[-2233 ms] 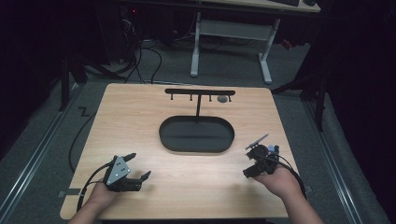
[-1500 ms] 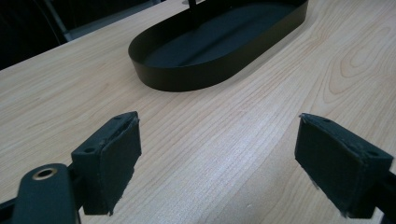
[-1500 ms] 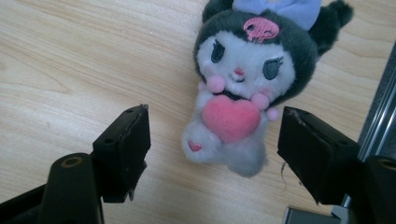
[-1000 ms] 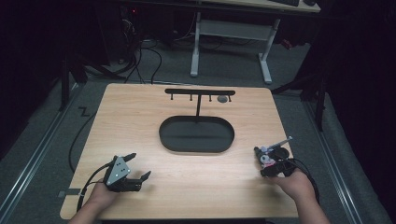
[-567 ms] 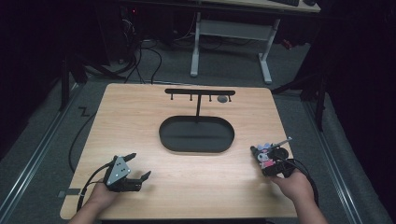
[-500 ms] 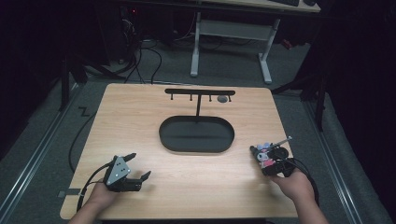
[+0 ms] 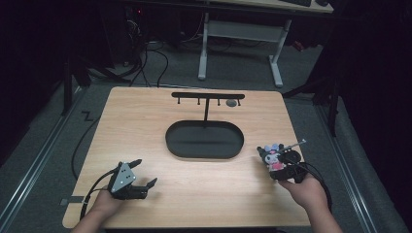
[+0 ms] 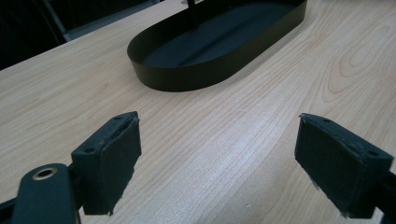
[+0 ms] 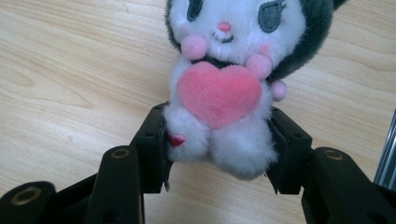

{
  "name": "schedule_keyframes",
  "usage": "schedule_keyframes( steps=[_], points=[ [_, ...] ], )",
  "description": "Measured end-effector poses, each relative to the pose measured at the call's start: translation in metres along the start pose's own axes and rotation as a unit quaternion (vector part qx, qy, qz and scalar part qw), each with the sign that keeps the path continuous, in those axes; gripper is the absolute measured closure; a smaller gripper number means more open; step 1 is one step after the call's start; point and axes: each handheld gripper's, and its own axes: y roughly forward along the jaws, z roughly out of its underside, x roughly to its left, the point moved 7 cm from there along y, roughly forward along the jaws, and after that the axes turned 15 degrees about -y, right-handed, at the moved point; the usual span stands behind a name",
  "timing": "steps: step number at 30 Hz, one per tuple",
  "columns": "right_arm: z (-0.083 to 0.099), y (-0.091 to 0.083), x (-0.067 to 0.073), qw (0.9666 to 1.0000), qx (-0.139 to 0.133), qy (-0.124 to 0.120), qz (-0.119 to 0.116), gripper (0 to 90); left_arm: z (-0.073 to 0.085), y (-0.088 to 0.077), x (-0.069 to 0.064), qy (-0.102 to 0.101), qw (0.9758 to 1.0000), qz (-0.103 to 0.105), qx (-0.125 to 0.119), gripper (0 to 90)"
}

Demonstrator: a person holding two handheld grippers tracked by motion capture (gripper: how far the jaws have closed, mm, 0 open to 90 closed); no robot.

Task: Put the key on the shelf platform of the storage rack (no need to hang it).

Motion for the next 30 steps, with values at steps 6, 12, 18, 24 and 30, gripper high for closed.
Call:
schedule_keyframes(
  steps=[6,12,18,24,30],
  points=[
    [-0.009,-0.005,0.007,0.9999,-0.006,-0.011,-0.002,49.4,0.000,0.000,0.000,0.000,1.0000,0.000,0.000,15.4],
    [-0.016,-0.009,0.012,0.9998,-0.013,-0.012,-0.007,49.4,0.000,0.000,0.000,0.000,1.0000,0.000,0.000,15.4],
    [-0.020,-0.013,0.013,0.9997,-0.019,-0.015,-0.006,49.3,0.000,0.001,0.000,-0.001,1.0000,0.001,0.001,15.4],
    [-0.026,-0.015,0.019,0.9995,-0.027,-0.017,-0.010,49.3,0.000,0.000,0.000,0.002,1.0000,0.001,0.002,15.4],
    [-0.030,-0.014,0.020,0.9993,-0.031,-0.018,-0.014,49.3,0.000,0.000,0.000,0.003,1.0000,0.000,0.001,15.4]
  ],
)
